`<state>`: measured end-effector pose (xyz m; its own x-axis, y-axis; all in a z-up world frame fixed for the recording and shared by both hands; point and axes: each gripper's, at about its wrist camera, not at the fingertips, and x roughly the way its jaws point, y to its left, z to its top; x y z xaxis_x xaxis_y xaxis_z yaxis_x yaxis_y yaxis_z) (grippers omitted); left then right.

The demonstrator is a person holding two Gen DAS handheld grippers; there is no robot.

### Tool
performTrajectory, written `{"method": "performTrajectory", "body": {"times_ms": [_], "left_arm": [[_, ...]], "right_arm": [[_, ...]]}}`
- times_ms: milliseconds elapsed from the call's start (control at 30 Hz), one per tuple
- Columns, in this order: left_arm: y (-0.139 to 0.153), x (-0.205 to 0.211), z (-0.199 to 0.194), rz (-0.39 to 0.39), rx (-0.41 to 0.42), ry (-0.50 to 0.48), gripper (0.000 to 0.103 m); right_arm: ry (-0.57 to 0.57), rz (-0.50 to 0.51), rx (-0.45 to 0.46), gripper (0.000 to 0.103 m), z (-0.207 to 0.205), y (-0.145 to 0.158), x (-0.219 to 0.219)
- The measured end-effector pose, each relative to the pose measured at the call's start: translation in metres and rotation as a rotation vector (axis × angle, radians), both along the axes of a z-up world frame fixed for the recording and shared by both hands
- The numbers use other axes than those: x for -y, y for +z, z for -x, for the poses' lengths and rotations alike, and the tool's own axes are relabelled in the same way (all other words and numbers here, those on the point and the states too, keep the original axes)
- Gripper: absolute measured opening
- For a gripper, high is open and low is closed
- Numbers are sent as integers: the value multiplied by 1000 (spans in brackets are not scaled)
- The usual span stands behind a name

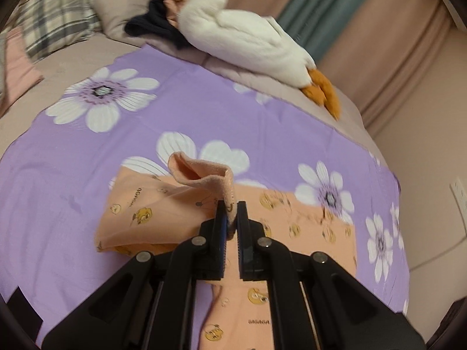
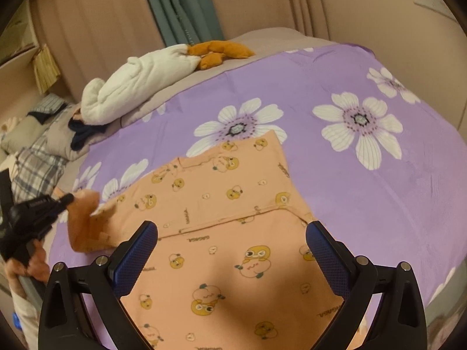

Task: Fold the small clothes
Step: 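Grasp the other sleeve cuff with the left gripper and fold it across the body, then release the folded sleeve with the left gripper onto the romper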

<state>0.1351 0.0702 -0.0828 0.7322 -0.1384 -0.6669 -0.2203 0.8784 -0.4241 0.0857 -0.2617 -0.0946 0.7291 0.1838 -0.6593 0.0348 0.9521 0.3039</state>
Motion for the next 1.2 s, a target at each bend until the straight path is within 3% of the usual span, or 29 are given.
{"method": "performTrajectory", "body": {"times_ms": [500,1000,1167,1200], "left_arm": [[-47,51,-15,-11,-125,-167,6],[-98,62,-24,-33,-270,-203,7],[-101,61,-26,-19,-271,-219,14],[-101,61,-26,0,-266,-225,21]], "right_arm": [[-31,-36,-50,101,-1,-19,12],[-33,-35,-68,101,-4,-26,12],[-39,-42,-80,101,-5,-30,13],[-41,-40,-83,101,-5,-31,13]]}}
